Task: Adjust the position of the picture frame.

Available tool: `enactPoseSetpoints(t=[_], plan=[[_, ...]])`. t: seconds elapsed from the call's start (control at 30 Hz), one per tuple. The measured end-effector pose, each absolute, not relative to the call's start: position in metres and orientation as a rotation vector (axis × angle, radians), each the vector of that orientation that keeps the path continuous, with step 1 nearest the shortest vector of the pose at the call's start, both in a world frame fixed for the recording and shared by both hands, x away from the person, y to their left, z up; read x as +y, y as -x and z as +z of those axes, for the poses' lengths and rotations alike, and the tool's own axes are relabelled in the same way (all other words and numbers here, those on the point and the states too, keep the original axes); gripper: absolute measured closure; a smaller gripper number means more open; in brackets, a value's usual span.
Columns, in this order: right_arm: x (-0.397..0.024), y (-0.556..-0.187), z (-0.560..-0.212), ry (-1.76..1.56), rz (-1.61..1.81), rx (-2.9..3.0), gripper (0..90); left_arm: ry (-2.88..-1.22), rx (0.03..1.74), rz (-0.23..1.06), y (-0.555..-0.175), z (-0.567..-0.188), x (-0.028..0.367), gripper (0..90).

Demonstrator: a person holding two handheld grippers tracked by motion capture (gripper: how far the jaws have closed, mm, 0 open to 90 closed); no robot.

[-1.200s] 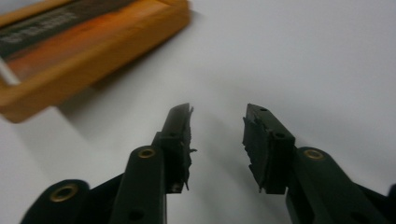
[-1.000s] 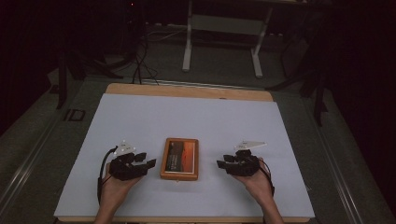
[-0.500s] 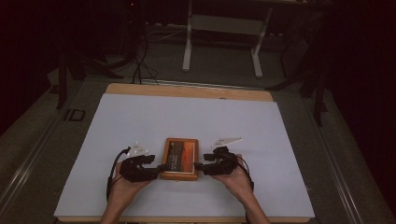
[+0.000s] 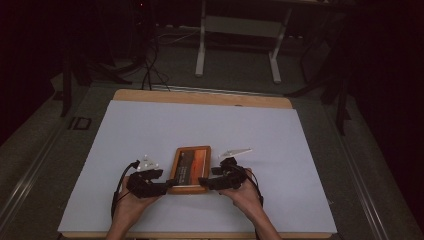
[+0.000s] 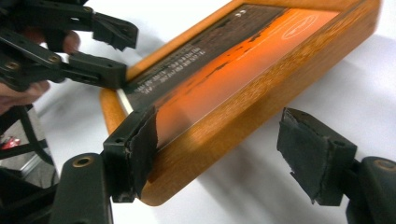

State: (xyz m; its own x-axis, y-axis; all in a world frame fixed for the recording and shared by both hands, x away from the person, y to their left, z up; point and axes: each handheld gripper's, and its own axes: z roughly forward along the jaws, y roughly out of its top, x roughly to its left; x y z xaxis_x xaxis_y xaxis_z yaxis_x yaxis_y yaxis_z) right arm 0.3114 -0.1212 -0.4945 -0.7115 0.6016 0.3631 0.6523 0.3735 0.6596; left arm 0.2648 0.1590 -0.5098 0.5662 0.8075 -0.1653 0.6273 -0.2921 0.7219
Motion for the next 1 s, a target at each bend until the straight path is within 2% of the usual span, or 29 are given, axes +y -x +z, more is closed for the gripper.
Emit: enactPoseSetpoints(t=[0.2,0.47,0.6,0.77,1.0], plan=[[-0.11,-0.312,-0.491,1.2,-1.255,-2.502,30.0,-2.041,1.177,0.288,-0.264,-0.516,0.163,41.5],[-0.09,-0.311,-0.49,1.202,-1.234,-2.441,41.2,-2.08,1.183,0.29,-0.264,-0.521,0.164,41.5],[-0.09,-0.315,-0.486,1.259,-1.246,-2.437,52.2,-2.066,1.159,0.247,-0.264,-0.523,0.163,40.0],[-0.082,-0.318,-0.479,1.232,-1.234,-2.503,62.7,-2.045,1.123,0.263,-0.262,-0.518,0.164,39.4],[-0.061,-0.321,-0.466,1.168,-1.235,-2.543,67.5,-2.023,1.132,0.247,-0.261,-0.517,0.174,40.6]])
